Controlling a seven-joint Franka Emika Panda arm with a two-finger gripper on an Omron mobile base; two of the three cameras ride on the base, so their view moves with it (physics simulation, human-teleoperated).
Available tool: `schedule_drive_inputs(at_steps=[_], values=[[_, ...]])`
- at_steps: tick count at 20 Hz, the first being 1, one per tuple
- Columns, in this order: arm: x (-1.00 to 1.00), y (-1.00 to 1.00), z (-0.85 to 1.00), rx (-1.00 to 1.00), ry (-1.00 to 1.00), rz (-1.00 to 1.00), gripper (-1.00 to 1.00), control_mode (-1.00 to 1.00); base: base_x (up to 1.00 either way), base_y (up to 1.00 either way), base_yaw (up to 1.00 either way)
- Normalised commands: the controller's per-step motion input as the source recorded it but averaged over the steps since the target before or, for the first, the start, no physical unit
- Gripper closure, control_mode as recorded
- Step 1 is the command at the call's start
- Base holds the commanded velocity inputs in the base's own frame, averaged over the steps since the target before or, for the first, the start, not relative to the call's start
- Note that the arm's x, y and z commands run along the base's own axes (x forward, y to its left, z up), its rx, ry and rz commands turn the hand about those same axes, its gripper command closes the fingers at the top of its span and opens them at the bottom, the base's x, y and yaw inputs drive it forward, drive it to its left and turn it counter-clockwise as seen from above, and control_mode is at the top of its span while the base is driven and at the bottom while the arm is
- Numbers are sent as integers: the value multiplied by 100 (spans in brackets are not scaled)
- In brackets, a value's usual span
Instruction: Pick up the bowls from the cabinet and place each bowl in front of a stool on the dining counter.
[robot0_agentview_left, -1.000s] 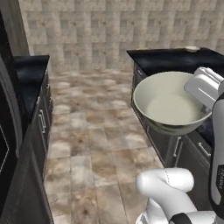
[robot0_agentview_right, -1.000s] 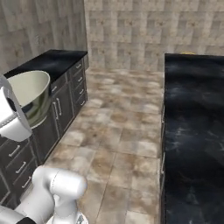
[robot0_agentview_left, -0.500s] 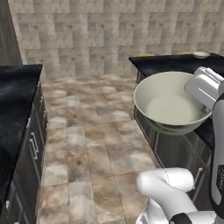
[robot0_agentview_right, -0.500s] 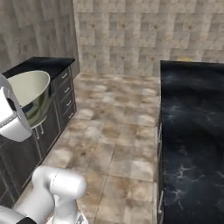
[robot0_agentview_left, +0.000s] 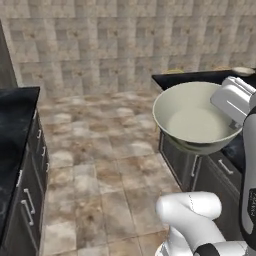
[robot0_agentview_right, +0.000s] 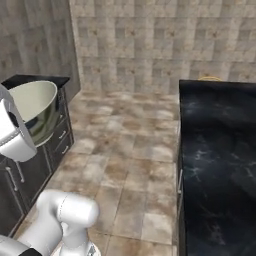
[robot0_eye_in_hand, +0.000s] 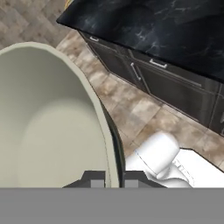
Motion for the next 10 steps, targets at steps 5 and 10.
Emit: schedule_drive_inputs(at_steps=[5, 10], values=[[0, 0, 0, 0, 0, 0, 100, 100, 100, 0, -10], [0, 0, 0, 0, 0, 0, 100, 100, 100, 0, -11]])
